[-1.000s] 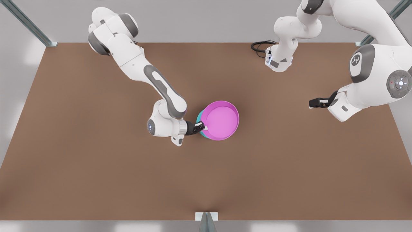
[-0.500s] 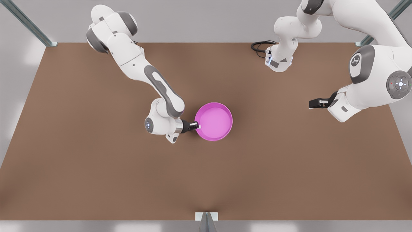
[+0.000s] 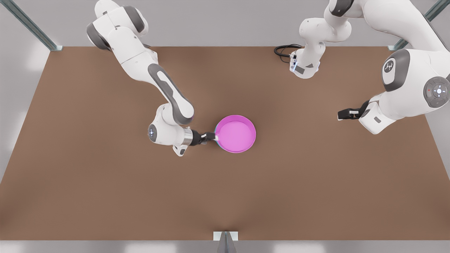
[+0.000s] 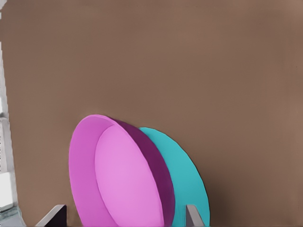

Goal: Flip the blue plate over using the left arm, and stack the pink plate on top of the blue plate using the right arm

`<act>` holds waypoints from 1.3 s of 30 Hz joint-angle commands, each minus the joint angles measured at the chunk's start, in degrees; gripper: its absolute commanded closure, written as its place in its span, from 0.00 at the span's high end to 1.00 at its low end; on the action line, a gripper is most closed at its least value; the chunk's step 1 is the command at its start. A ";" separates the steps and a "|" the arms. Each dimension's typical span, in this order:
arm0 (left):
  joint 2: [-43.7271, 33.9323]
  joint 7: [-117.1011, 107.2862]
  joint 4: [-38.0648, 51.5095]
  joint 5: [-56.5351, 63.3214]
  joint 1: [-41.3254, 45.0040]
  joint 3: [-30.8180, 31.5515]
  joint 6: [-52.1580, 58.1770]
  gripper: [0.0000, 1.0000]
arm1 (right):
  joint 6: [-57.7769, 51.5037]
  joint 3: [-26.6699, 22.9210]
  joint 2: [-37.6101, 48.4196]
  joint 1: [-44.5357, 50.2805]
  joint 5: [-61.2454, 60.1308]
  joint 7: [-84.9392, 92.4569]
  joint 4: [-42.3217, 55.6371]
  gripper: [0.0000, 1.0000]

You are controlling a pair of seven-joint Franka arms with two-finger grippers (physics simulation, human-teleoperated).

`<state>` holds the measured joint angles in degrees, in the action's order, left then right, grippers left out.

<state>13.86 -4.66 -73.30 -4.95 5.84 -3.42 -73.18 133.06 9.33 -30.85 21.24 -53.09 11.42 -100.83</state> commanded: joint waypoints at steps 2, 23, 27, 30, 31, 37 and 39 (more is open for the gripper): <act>-0.06 -1.14 0.00 0.03 -0.04 0.00 -0.12 1.00 | -3.93 -6.85 5.53 -1.47 10.07 -2.54 -1.56 1.00; -4.19 -0.70 1.50 0.03 0.49 0.26 3.83 1.00 | -68.46 -16.27 18.99 -13.60 55.11 -12.65 27.70 1.00; -4.10 -0.43 1.50 -0.06 0.40 0.08 3.83 1.00 | -71.09 -16.63 15.03 -14.39 55.29 -12.73 29.20 1.00; -4.10 -0.52 1.50 0.03 0.49 0.00 3.92 1.00 | -72.33 -16.63 14.95 -14.21 55.29 -12.82 29.46 1.00; -4.10 -0.52 1.50 0.03 0.40 0.00 3.92 1.00 | -72.06 -16.63 14.95 -13.95 55.29 -12.82 29.99 1.00; -4.10 -1.31 1.50 0.12 0.49 0.00 3.83 1.00 | -70.83 -16.63 14.68 -14.21 55.64 -12.73 29.99 1.00; -4.10 -1.23 1.50 0.20 0.49 0.00 3.83 1.00 | -69.51 -16.63 14.68 -14.12 55.55 -12.73 29.99 1.00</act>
<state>9.82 -5.44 -71.83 -4.85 6.33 -3.42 -69.43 62.88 -7.27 -16.21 7.09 2.40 1.38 -70.88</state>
